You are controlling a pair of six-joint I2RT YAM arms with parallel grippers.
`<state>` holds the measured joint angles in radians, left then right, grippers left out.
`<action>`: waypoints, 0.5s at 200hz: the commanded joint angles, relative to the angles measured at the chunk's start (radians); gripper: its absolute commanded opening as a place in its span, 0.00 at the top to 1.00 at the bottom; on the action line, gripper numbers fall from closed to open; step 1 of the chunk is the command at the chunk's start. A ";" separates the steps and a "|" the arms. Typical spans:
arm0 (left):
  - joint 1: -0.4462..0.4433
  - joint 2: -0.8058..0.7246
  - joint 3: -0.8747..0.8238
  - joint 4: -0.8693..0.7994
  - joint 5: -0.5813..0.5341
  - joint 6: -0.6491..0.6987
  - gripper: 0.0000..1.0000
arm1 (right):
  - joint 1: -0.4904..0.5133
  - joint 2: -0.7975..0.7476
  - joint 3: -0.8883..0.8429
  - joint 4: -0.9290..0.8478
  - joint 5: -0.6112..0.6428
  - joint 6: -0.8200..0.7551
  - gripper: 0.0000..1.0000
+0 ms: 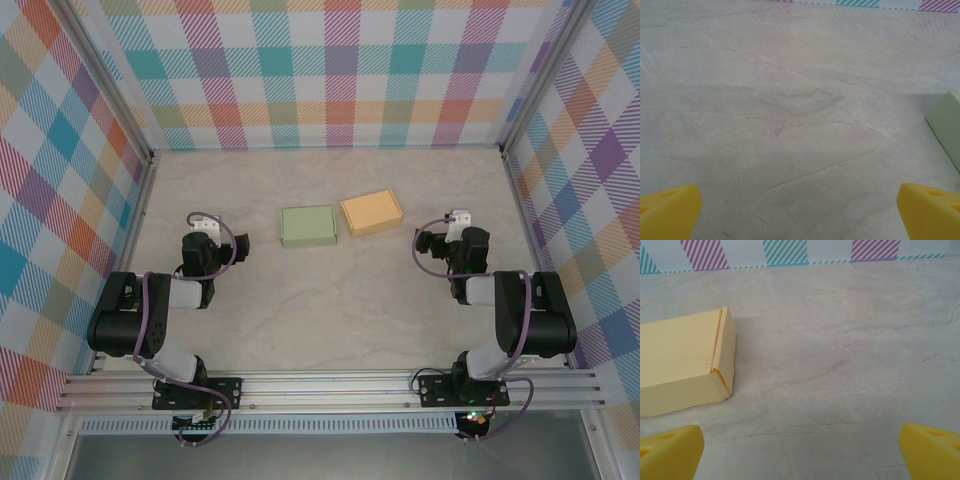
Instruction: Fold the paper box
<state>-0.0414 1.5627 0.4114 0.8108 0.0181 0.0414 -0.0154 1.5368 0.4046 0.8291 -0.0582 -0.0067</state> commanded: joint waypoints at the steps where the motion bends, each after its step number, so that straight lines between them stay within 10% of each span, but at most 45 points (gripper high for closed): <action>1: 0.008 0.005 0.011 -0.002 0.012 -0.007 0.00 | -0.002 -0.001 0.010 -0.004 -0.026 0.019 0.00; 100: 0.004 0.003 0.010 -0.002 0.006 -0.006 0.00 | -0.032 -0.003 -0.019 0.049 -0.279 -0.042 0.00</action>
<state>-0.0414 1.5627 0.4114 0.8108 0.0181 0.0410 -0.0319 1.5368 0.3996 0.8314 -0.1955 -0.0170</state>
